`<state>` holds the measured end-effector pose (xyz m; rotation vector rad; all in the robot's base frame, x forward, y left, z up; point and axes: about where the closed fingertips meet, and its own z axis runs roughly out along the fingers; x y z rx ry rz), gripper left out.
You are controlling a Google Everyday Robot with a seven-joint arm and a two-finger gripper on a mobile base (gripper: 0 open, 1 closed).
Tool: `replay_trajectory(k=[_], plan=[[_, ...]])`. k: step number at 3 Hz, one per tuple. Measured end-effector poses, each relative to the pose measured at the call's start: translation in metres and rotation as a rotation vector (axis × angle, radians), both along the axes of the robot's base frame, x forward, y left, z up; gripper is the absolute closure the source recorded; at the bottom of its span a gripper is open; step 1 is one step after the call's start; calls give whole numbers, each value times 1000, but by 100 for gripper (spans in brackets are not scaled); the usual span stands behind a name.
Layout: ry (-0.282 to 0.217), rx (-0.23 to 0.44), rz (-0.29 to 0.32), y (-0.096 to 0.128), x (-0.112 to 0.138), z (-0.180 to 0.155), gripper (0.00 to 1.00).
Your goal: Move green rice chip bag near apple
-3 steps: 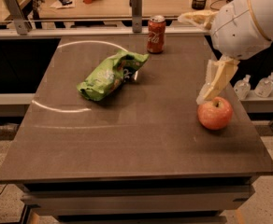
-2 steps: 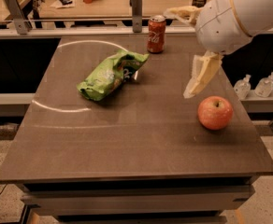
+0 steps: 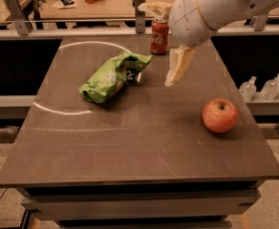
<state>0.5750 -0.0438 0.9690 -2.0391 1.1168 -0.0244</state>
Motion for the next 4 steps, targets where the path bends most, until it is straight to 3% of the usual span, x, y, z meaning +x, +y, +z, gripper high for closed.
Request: replay_trajectory(k=[1,2,4], plan=[[-88,-32,28,20,14,-8,0],[-153,-21,13,44,29,-21,0],[-180,-68,50,84,58,-54,0]])
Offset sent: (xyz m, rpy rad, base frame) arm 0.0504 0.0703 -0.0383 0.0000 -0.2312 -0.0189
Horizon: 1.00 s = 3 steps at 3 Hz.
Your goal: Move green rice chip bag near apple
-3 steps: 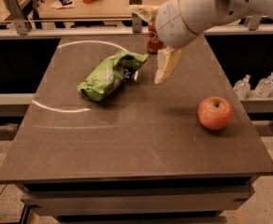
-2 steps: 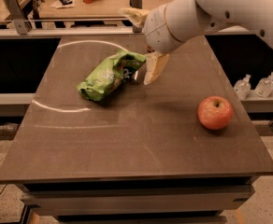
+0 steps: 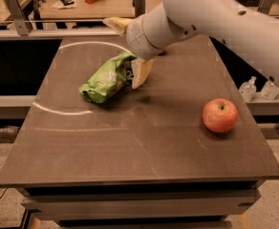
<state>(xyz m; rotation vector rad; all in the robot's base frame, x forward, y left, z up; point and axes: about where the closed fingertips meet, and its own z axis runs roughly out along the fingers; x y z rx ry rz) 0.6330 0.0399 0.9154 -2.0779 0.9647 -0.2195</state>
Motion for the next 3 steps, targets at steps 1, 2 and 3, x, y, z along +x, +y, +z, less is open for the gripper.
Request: replay_trajectory(k=[1,2,3], plan=[[13,-48,24,11,10,-18,0],[26,-88,47,20,17,-32,17],[25,-105,80,25,23,-34,41]])
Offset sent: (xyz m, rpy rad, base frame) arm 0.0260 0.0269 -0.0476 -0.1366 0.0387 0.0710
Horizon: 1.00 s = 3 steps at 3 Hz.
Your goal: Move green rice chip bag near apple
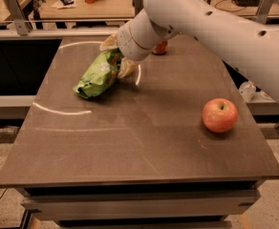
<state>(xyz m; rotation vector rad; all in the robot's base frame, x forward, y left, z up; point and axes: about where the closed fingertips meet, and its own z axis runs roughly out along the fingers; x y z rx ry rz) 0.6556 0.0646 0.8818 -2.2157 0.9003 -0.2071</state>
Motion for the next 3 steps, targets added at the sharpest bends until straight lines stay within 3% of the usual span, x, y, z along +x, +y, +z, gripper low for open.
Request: replay_trajectory(k=[2,3], plan=[[-28,-11,40,0,9,9,87],[-44,-13,57,2,10,13,100]])
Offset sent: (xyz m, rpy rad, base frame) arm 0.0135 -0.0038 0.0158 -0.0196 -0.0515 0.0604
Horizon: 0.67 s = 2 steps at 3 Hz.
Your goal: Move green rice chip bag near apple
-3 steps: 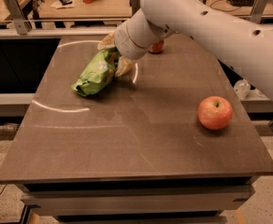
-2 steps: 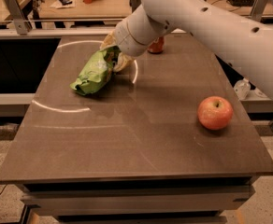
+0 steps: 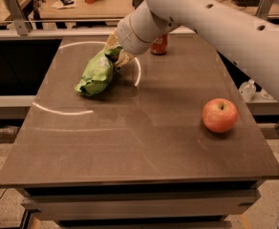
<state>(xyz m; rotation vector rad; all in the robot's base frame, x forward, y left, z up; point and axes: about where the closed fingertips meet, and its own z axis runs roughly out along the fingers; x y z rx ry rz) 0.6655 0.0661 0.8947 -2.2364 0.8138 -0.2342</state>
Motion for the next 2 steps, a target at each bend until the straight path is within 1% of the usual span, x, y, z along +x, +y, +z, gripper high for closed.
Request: replay_trajectory(k=[1,2], plan=[[-1,0,1,0,0,0,100],[-10,10,-46,-33,-2,16,100]])
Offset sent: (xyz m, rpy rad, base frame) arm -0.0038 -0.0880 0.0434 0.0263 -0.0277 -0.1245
